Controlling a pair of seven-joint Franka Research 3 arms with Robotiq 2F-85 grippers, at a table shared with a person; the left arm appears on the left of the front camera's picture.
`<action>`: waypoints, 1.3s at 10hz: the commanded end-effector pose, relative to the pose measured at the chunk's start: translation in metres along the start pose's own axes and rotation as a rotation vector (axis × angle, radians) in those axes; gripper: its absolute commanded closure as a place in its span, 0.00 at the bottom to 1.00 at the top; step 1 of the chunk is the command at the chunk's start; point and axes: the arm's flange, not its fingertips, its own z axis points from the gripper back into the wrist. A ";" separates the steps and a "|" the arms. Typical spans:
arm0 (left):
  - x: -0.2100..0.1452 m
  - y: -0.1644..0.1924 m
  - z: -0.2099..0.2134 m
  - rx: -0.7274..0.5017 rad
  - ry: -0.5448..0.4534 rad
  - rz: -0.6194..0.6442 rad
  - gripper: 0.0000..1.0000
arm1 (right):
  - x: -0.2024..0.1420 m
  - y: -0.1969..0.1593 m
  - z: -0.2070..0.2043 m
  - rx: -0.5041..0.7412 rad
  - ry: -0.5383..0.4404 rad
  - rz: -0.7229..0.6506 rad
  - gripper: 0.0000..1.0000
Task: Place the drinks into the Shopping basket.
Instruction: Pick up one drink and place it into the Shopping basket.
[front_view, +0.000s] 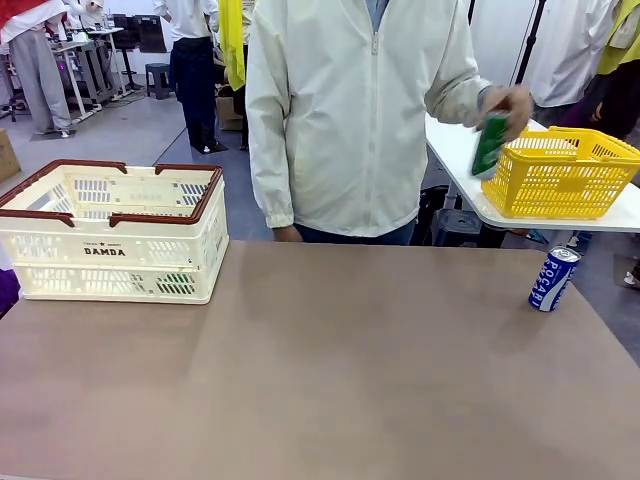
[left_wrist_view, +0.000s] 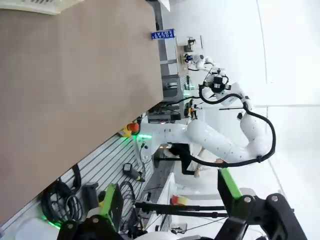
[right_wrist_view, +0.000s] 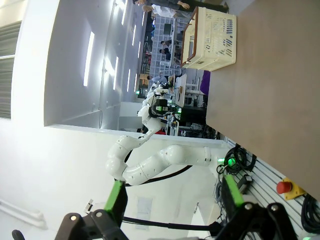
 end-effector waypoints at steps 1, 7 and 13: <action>0.024 -0.045 0.013 0.066 0.022 -0.006 0.00 | -0.002 0.003 0.000 0.000 0.006 -0.007 0.00; 0.024 -0.045 0.013 0.066 0.022 -0.006 0.00 | -0.002 0.003 0.000 0.000 0.006 -0.007 0.00; 0.024 -0.045 0.013 0.066 0.022 -0.006 0.00 | 0.049 0.000 -0.042 -1.082 0.068 -0.094 0.00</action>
